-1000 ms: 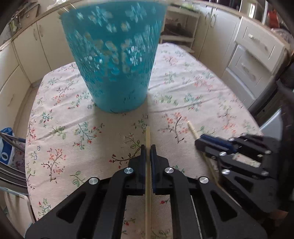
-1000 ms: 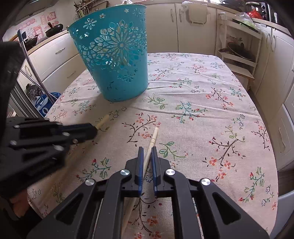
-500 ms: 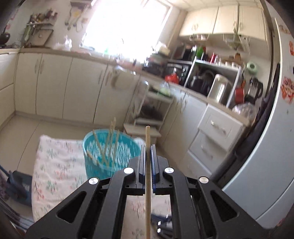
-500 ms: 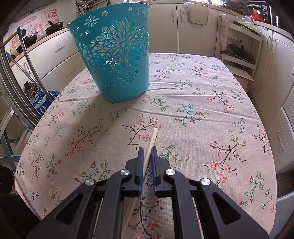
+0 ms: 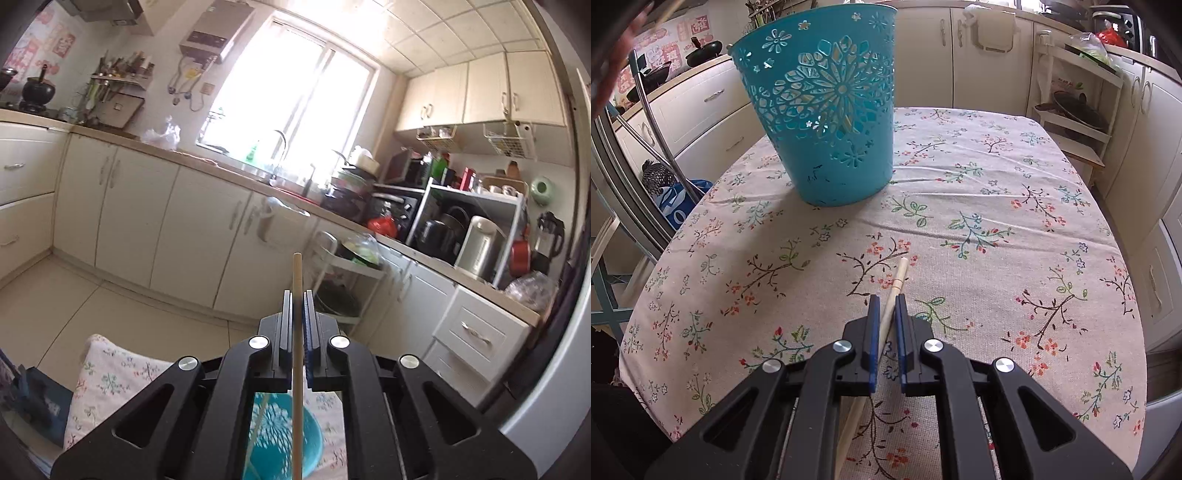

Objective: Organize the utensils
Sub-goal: 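Lift the chopstick with the left tool over the teal basket and open, then lift the chopstick in the right tool into the basket and open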

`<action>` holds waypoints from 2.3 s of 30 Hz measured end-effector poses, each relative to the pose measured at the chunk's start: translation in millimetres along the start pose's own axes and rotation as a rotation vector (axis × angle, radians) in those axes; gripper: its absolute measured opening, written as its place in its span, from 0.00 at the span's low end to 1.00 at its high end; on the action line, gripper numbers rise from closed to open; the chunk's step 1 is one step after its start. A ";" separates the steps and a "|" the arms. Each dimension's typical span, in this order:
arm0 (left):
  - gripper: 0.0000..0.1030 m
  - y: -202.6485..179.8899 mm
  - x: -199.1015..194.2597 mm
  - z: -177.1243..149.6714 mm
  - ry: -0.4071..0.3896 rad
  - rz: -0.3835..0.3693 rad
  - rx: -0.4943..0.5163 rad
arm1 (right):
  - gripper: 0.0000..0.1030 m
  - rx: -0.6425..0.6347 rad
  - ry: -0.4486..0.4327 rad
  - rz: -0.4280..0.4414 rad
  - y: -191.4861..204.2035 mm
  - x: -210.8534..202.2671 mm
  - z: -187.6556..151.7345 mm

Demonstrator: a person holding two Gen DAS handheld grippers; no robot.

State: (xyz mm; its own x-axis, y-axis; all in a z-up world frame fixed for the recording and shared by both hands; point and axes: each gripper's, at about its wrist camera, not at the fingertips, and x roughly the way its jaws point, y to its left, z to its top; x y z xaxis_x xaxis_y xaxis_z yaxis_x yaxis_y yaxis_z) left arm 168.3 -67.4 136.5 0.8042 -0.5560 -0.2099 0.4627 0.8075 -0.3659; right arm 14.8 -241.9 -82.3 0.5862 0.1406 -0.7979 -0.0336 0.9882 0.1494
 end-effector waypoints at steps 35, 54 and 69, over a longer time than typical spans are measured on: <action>0.07 23.2 14.4 -69.6 0.023 0.218 0.031 | 0.09 0.025 -0.001 0.028 -3.9 -0.5 -0.4; 0.55 42.4 -89.6 -117.4 0.068 0.374 -0.087 | 0.09 0.049 -0.013 0.012 -2.8 -1.9 -2.5; 0.56 50.6 -71.7 -118.0 0.133 0.364 -0.118 | 0.06 -0.087 -0.012 -0.111 16.8 -1.8 -4.3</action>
State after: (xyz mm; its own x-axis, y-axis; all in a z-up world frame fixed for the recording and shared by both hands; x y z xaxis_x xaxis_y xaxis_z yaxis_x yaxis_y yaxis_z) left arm 90.0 -10.0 26.0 0.8488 -0.2644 -0.4579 0.1040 0.9325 -0.3458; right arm 9.7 -225.3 -80.8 0.6002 0.0303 -0.7992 -0.0383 0.9992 0.0091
